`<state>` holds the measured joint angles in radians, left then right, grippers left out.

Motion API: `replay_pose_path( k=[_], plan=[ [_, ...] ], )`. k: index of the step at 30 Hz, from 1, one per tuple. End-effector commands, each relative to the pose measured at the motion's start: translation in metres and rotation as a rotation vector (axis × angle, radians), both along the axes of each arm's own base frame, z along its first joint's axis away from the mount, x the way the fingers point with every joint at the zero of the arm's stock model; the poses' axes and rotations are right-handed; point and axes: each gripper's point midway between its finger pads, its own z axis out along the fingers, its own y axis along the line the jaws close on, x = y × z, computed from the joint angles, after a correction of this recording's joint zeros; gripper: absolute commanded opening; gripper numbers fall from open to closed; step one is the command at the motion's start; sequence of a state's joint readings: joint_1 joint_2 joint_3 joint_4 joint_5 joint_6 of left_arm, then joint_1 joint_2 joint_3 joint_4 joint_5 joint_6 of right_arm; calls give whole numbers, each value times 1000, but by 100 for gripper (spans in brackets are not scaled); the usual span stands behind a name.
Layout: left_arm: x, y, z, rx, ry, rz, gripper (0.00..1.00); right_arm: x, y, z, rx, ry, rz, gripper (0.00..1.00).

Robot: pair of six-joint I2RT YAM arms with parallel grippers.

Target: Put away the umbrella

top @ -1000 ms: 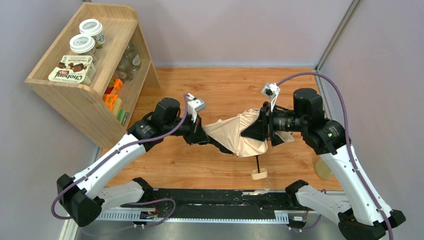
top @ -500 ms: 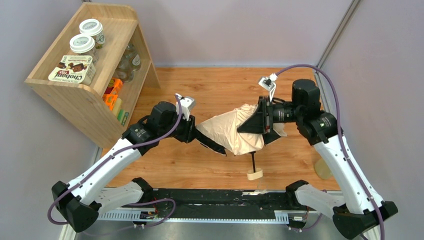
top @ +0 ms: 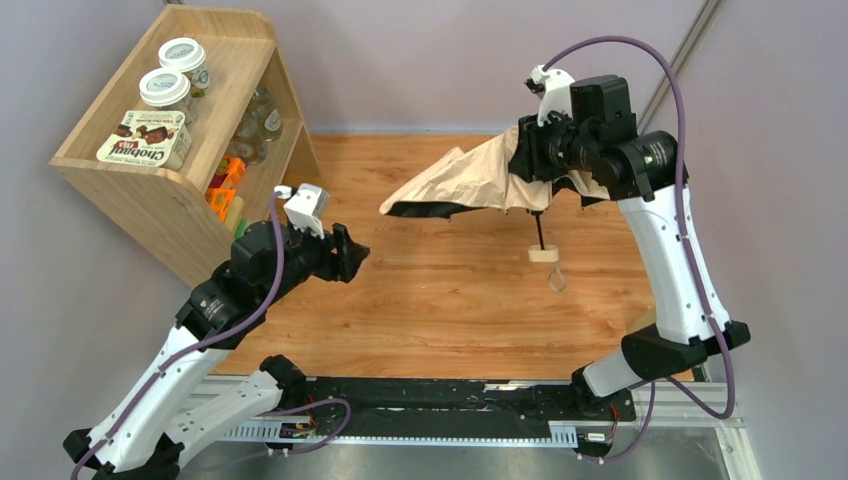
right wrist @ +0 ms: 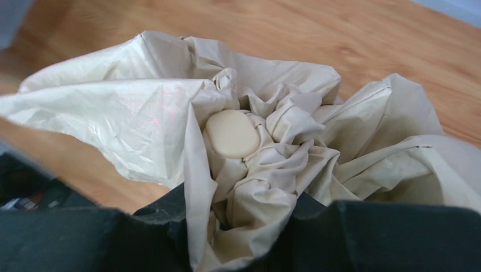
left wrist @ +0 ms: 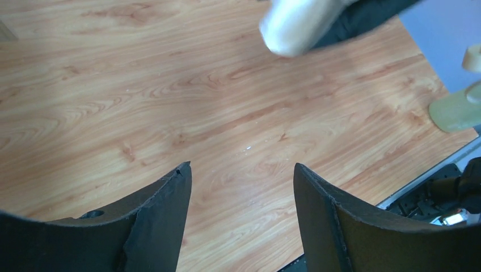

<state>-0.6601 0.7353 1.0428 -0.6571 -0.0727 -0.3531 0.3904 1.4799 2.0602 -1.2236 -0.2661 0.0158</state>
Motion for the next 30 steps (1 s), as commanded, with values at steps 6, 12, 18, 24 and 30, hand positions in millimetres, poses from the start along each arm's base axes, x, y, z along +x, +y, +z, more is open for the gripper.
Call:
replay_pose_path(
  k=[6, 12, 18, 24, 30],
  plan=[
    [0, -11, -4, -15, 64, -28, 74, 54, -48, 14, -225, -181, -264, 0],
    [-5, -34, -6, -82, 94, -124, 73, 81, -86, 31, -554, -415, -432, 0],
    [-12, -34, -6, -137, 110, -117, 72, 129, -114, 43, -1027, -582, -593, 0],
    [-19, -17, -16, -196, 89, -41, 72, 140, -42, -30, -1150, -620, -392, 0],
    [-26, -9, -37, -228, 132, 7, 71, 87, 54, -206, -1219, -531, 42, 0]
  ],
)
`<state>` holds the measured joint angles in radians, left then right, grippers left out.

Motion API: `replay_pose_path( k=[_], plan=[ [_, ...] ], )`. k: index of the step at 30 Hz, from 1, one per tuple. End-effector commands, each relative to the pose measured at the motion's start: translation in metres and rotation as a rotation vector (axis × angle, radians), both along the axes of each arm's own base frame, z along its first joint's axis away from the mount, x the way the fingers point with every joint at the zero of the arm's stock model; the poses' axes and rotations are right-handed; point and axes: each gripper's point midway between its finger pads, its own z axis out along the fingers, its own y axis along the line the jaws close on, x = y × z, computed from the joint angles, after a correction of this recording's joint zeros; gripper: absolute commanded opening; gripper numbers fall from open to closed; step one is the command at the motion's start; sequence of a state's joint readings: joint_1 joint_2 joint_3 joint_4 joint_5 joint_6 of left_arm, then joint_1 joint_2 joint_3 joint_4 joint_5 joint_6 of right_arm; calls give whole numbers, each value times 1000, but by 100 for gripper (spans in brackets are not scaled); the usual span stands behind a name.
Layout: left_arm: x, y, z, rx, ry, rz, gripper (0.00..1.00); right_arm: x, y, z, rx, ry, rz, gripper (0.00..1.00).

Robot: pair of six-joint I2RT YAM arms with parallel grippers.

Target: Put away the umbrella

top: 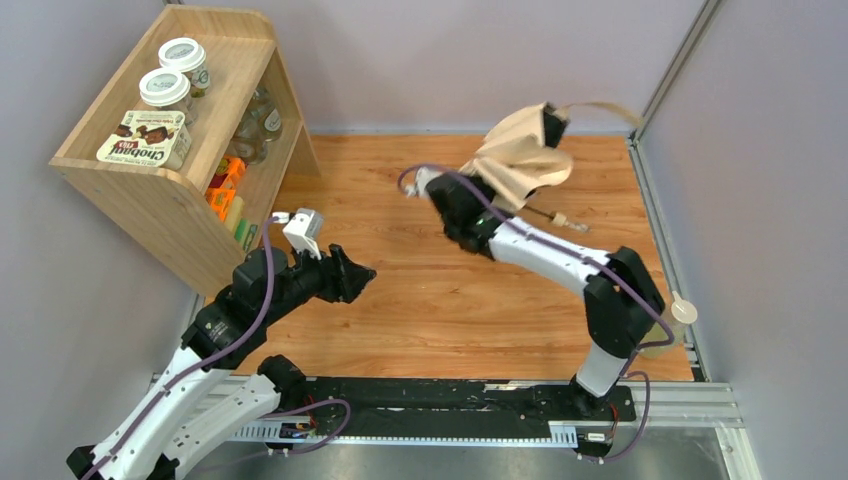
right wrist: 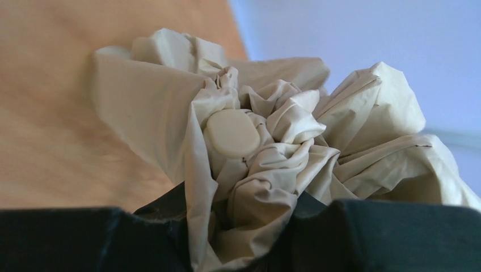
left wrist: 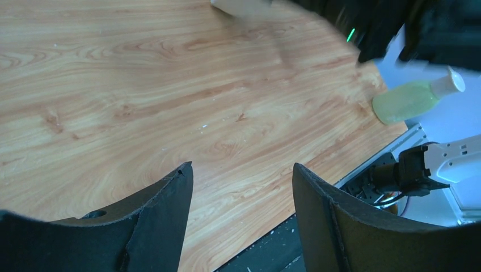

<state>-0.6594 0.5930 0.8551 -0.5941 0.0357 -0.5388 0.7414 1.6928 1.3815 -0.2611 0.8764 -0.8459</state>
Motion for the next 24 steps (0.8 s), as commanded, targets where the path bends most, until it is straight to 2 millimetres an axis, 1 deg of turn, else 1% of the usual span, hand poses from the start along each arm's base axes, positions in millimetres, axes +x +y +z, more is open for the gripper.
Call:
replay_pose_path(
  k=[1, 3, 4, 5, 6, 7, 9, 10, 11, 12, 13, 14, 15, 17, 21, 22, 23, 24],
  plan=[
    [1, 3, -9, -44, 35, 48, 71, -47, 65, -94, -83, 134, 176, 0],
    [-3, 5, -17, -47, 59, 53, 71, -83, 91, -150, -98, 321, 305, 0],
    [-5, 5, -21, -51, 75, 57, 70, -102, 98, -172, -108, 402, 350, 0],
    [-7, 6, -27, -53, 82, 58, 70, -116, 108, -186, -77, 478, 392, 0],
    [-9, 7, -30, -62, 99, 66, 70, -138, 106, -205, -85, 617, 414, 0],
    [-10, 10, -36, -61, 107, 80, 70, -149, 106, -215, -77, 693, 415, 0],
    [-15, 12, -45, -80, 142, 96, 70, -183, 108, -237, -27, 903, 463, 0],
    [-16, 13, -49, -92, 161, 105, 70, -194, 108, -244, -5, 965, 467, 0],
    [-19, 14, -53, -102, 168, 109, 70, -210, 110, -251, 28, 1064, 480, 0],
    [-20, 14, -53, -121, 175, 116, 70, -221, 110, -256, 49, 1138, 464, 0],
    [-22, 15, -58, -128, 185, 121, 68, -233, 114, -262, 84, 1217, 466, 0],
    [-24, 16, -57, -155, 193, 129, 67, -241, 116, -266, 99, 1269, 463, 0],
    [-25, 16, -62, -160, 201, 133, 67, -248, 117, -273, 118, 1315, 456, 0],
    [-29, 17, -63, -200, 221, 146, 65, -260, 118, -283, 155, 1390, 436, 0],
    [-35, 19, -65, -276, 254, 173, 64, -274, 125, -288, 268, 1508, 434, 0],
    [-35, 19, -70, -283, 270, 180, 63, -277, 126, -288, 294, 1540, 433, 0],
    [-36, 18, -70, -312, 298, 195, 63, -282, 128, -289, 320, 1582, 436, 0],
    [-35, 16, -81, -313, 343, 215, 64, -286, 128, -288, 339, 1624, 429, 0]
  ],
)
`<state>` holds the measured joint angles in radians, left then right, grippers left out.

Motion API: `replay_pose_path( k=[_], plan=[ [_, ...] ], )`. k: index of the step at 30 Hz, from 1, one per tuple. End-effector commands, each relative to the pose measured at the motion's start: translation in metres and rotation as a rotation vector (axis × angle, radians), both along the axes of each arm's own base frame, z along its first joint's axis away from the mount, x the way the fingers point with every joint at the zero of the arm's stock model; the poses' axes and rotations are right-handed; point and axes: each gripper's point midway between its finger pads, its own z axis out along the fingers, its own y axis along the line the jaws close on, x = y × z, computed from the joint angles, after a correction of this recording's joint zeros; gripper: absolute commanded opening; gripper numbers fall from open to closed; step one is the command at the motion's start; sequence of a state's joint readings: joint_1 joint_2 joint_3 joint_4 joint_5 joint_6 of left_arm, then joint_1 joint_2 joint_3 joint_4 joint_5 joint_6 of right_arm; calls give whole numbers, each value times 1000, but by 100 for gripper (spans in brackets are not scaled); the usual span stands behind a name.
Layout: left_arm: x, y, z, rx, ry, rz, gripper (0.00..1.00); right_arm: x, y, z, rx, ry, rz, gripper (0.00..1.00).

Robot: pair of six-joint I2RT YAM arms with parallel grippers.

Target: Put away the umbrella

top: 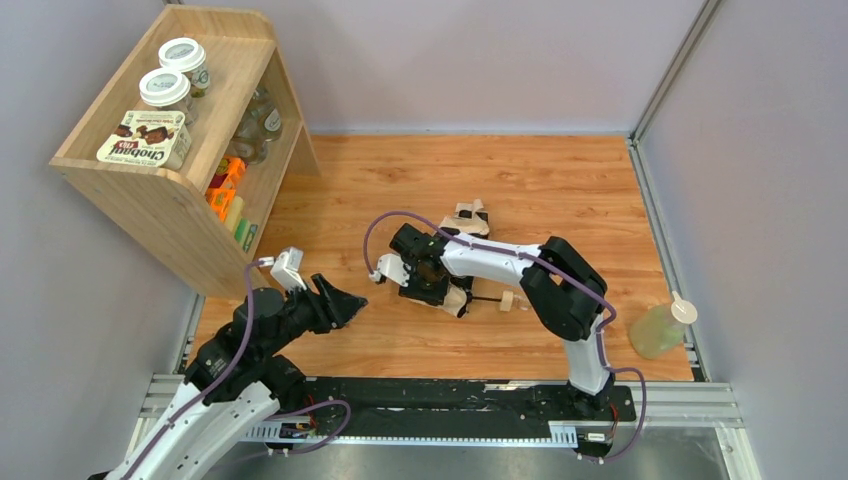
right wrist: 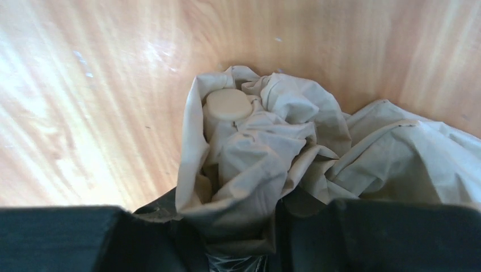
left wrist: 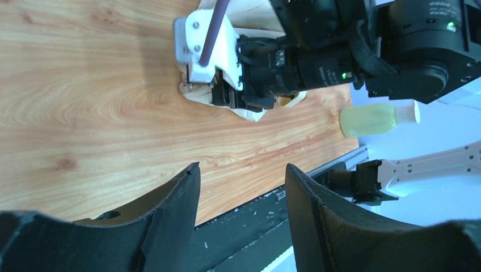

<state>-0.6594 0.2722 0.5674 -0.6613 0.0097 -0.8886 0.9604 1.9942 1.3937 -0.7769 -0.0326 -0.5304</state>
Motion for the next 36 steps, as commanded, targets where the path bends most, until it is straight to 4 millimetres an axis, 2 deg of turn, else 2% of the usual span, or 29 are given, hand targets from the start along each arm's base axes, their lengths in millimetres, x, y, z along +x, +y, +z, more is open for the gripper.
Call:
replay_pose_path(
  k=[1, 3, 6, 8, 9, 12, 13, 16, 17, 18, 22, 29, 30, 32, 36],
  plan=[
    [3, -6, -16, -113, 163, 90, 65, -104, -4, -52, 19, 603, -60, 0],
    [6, -15, -34, -157, 270, 122, 67, -106, -6, -57, 32, 660, -80, 0],
    [9, -42, -61, -255, 408, 94, 69, -107, -6, -58, 33, 691, -86, 0],
    [16, -47, -72, -311, 439, 123, 71, -103, -3, -57, 64, 729, -119, 0],
    [19, -43, -85, -310, 456, 169, 73, -102, -2, -57, 75, 743, -130, 0],
    [30, -38, -93, -408, 502, 286, 77, -96, -2, -59, 72, 725, -136, 0],
    [31, -35, -102, -421, 526, 325, 79, -95, -1, -59, 74, 724, -135, 0],
    [36, -38, -106, -517, 573, 365, 80, -90, 2, -59, 101, 724, -148, 0],
    [36, -38, -114, -509, 589, 376, 82, -88, 2, -60, 98, 717, -149, 0],
    [41, -42, -105, -552, 571, 366, 82, -88, 2, -60, 95, 714, -150, 0],
    [50, -49, -106, -605, 604, 385, 82, -83, 4, -63, 100, 689, -154, 0],
    [47, -61, -124, -588, 767, 424, 83, -75, 10, -60, 127, 645, -149, 0],
    [51, -61, -125, -583, 758, 440, 83, -74, 11, -58, 136, 642, -147, 0],
    [61, -64, -115, -608, 694, 427, 83, -73, 13, -57, 139, 639, -144, 0],
    [62, -71, -111, -592, 660, 387, 82, -71, 13, -56, 137, 632, -139, 0]
  ],
)
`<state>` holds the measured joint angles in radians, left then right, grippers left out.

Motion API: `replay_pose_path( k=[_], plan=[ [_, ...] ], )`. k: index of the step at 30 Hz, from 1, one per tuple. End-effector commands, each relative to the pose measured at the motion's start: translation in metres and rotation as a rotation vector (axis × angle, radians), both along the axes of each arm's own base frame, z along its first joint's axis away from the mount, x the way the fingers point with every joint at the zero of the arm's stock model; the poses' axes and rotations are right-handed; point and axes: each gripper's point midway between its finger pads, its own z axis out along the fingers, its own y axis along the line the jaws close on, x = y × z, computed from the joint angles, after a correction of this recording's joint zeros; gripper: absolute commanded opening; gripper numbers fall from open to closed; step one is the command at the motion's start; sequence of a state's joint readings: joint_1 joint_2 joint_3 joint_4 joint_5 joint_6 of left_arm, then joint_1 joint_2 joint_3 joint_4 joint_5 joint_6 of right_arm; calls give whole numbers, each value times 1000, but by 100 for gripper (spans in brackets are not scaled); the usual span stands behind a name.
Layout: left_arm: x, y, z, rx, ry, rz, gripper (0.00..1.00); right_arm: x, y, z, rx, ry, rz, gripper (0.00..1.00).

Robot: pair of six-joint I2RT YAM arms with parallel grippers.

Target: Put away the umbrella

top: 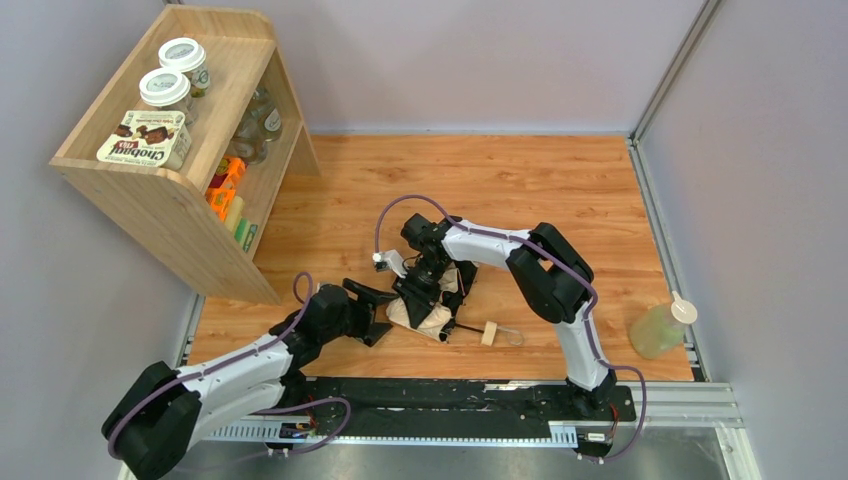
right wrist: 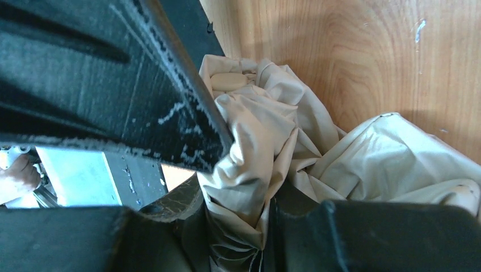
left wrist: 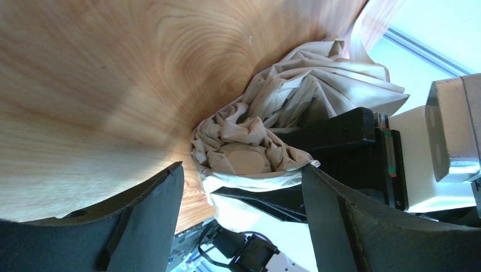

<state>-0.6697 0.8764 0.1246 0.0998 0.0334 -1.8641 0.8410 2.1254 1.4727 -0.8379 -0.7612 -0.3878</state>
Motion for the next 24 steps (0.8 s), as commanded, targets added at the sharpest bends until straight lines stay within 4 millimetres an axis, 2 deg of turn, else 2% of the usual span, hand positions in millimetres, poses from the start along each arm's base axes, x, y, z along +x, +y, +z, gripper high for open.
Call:
replay_pose_path(
  k=[1, 3, 8, 10, 11, 12, 13, 14, 16, 17, 18, 20, 24],
  plan=[
    [14, -18, 34, -64, -109, -15, 82, -5, -33, -65, -194, -44, 36, 0],
    [7, -20, 32, -55, -86, -30, 82, -5, -32, -63, -190, -48, 36, 0],
    [12, -21, 24, 1, -60, -11, 84, -3, -32, -60, -186, -56, 37, 0],
    [14, -22, 16, 24, -35, -8, 84, -3, -30, -58, -176, -59, 38, 0],
    [14, -22, 4, 43, -7, -11, 84, -3, -29, -56, -172, -62, 37, 0],
    [18, -26, 7, 20, -27, -7, 84, -2, -29, -56, -169, -63, 36, 0],
    [18, -26, -4, 41, -5, -9, 84, -3, -28, -55, -167, -63, 37, 0],
    [22, -30, -2, 37, -27, -16, 84, -3, -27, -54, -160, -63, 40, 0],
    [22, -30, -18, 73, 0, -26, 81, -3, -25, -51, -148, -63, 39, 0],
    [14, -25, -35, 98, 45, -29, 79, -4, -25, -50, -142, -63, 41, 0],
    [15, -26, -34, 74, 36, -18, 76, -5, -24, -49, -137, -65, 46, 0],
    [8, -18, -46, 97, 47, -1, 69, -4, -22, -46, -124, -73, 47, 0],
    [4, -3, -52, 207, -3, -5, 42, -6, -15, -41, -86, -84, 49, 0]
  ],
)
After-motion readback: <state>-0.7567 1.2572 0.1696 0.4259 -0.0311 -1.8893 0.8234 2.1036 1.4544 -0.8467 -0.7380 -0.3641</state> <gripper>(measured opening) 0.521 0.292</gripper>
